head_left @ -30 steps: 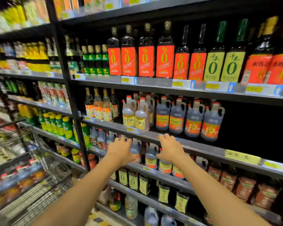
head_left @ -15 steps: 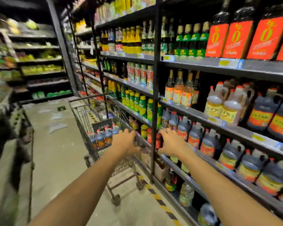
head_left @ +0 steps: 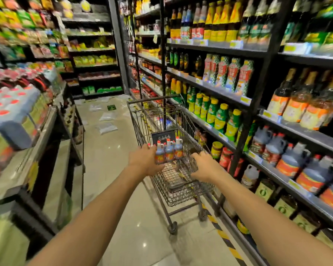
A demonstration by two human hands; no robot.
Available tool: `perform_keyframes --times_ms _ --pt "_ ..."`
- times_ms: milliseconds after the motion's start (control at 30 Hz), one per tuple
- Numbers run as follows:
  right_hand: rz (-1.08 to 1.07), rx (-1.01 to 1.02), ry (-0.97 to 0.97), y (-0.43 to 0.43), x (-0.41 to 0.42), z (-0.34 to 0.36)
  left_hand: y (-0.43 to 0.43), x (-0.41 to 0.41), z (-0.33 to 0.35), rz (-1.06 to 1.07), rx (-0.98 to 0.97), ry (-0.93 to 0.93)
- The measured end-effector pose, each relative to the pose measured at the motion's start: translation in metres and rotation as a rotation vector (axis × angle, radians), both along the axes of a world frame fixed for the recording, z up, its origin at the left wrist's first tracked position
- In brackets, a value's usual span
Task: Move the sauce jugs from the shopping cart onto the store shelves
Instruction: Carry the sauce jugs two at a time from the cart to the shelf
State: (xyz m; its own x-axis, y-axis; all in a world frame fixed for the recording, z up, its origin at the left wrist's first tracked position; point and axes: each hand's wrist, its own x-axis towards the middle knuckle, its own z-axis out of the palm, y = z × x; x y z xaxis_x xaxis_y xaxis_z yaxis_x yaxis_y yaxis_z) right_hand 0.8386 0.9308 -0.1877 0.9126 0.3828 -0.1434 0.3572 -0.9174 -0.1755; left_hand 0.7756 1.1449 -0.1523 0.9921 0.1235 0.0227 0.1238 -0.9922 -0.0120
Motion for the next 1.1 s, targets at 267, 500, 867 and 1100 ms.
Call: perform_keyframes --times_ms 267,500,867,1100 --pt "-0.020 -0.005 0.142 0.061 0.134 -0.056 0.057 0.126 -0.036 -0.002 0.045 0.089" --pt "0.000 -0.049 0.170 0.116 0.265 -0.073 0.095 0.261 -0.055 -0.015 0.011 0.191" --pt "-0.093 -0.014 0.255 0.185 0.402 -0.110 0.190 0.405 -0.113 -0.085 0.034 0.351" --pt "-0.321 -0.054 0.336 0.227 0.448 -0.146 0.243 0.503 -0.153 -0.290 0.062 0.401"
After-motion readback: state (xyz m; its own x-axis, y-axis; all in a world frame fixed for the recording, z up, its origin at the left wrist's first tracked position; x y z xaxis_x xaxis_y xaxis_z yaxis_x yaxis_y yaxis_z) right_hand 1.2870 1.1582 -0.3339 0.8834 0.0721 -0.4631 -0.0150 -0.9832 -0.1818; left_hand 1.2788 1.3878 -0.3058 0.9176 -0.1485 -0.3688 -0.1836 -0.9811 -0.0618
